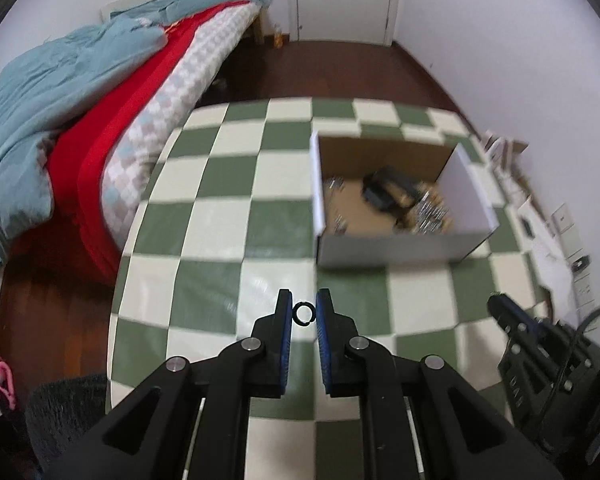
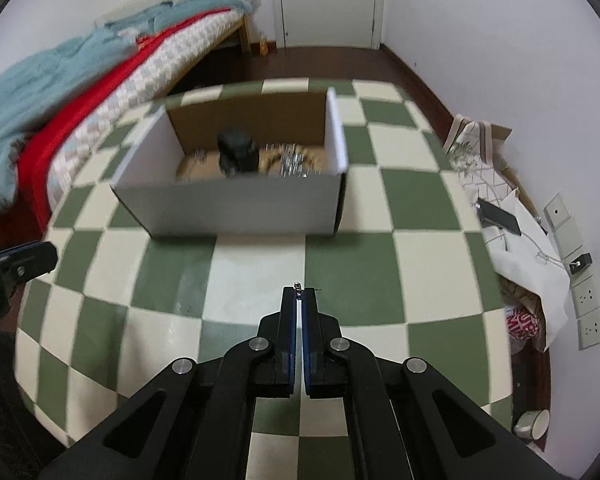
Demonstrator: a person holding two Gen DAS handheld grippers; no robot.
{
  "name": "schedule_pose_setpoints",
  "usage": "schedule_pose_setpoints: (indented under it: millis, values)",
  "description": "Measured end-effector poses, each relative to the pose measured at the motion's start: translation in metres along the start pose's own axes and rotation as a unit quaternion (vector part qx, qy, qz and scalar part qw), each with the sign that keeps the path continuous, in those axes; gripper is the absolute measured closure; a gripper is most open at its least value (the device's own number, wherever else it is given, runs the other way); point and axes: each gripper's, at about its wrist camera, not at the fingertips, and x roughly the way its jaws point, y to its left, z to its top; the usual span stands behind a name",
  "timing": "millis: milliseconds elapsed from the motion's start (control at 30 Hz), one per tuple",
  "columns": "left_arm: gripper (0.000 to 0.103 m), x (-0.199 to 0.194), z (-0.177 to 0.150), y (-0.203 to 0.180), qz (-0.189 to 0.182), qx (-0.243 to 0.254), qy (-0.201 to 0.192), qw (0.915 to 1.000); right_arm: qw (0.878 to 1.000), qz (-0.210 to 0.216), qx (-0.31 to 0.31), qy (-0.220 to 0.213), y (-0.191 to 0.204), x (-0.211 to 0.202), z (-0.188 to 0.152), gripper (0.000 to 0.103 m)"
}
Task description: Organize jewelry
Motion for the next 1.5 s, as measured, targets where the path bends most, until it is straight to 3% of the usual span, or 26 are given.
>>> schedule_pose_setpoints:
  millis: [233, 333, 567, 733, 767, 833, 867, 900, 933, 967, 1033, 1100, 1200, 1233, 1333, 1500]
  values:
    - [0.094, 0.003, 0.049, -0.010, -0.034, -0.007, -0.005, 0.9994, 0.997, 0.067, 0.032, -0.030, -0.006, -0.023, 0.053, 0.101]
    - [0.094, 0.018, 0.069, -0.011, -0.049, -0.010, 0.009, 0.9987, 0.990, 0.125, 0.057, -0.014, -0.009, -0.011, 0.075, 0.101]
    - [0.093, 0.060, 0.097, -0.002, -0.080, -0.027, 0.055, 0.9949, 0.978, 0.192, 0.081, 0.032, -0.008, 0.029, 0.099, 0.101]
    - [0.091, 0.076, 0.107, 0.007, -0.113, -0.063, 0.083, 0.9881, 0.956, 0.255, 0.116, 0.089, -0.011, 0.063, 0.104, 0.100]
    - [0.083, 0.077, 0.108, 0.008, -0.113, -0.067, 0.083, 0.9878, 0.953, 0.259, 0.122, 0.096, -0.012, 0.067, 0.104, 0.100]
    - [0.053, 0.076, 0.111, 0.010, -0.107, -0.070, 0.078, 0.9888, 0.952, 0.258, 0.132, 0.100, -0.016, 0.071, 0.104, 0.095]
    - [0.030, 0.075, 0.112, 0.011, -0.100, -0.071, 0.072, 0.9899, 0.953, 0.252, 0.135, 0.099, -0.017, 0.072, 0.104, 0.092]
    - [0.023, 0.073, 0.113, 0.012, -0.098, -0.071, 0.066, 0.9905, 0.953, 0.249, 0.140, 0.096, -0.020, 0.071, 0.104, 0.079]
    - [0.023, 0.071, 0.113, 0.013, -0.093, -0.070, 0.060, 0.9914, 0.953, 0.249, 0.144, 0.095, -0.022, 0.070, 0.105, 0.060]
    - [0.023, 0.070, 0.114, 0.015, -0.085, -0.070, 0.059, 0.9922, 0.955, 0.241, 0.143, 0.093, -0.023, 0.068, 0.106, 0.052]
    - [0.017, 0.070, 0.114, 0.018, -0.075, -0.070, 0.060, 0.9929, 0.961, 0.222, 0.142, 0.083, -0.025, 0.062, 0.108, 0.046]
    - [0.002, 0.067, 0.113, 0.019, -0.043, -0.060, 0.055, 0.9958, 0.969, 0.190, 0.139, 0.079, -0.027, 0.058, 0.111, 0.044]
    - [0.001, 0.061, 0.108, 0.019, 0.012, -0.034, 0.038, 0.9986, 0.987, 0.095, 0.110, 0.075, -0.025, 0.048, 0.117, 0.015]
    - [0.001, 0.059, 0.106, 0.019, 0.027, -0.026, 0.033, 0.9987, 0.990, 0.073, 0.100, 0.075, -0.024, 0.046, 0.117, 0.011]
    - [0.001, 0.056, 0.097, 0.019, 0.058, -0.011, 0.026, 0.9979, 0.995, -0.001, 0.055, 0.083, -0.016, 0.043, 0.117, 0.003]
    - [0.001, 0.046, 0.084, 0.018, 0.063, -0.009, 0.028, 0.9975, 0.995, -0.030, 0.041, 0.086, -0.019, 0.032, 0.115, 0.000]
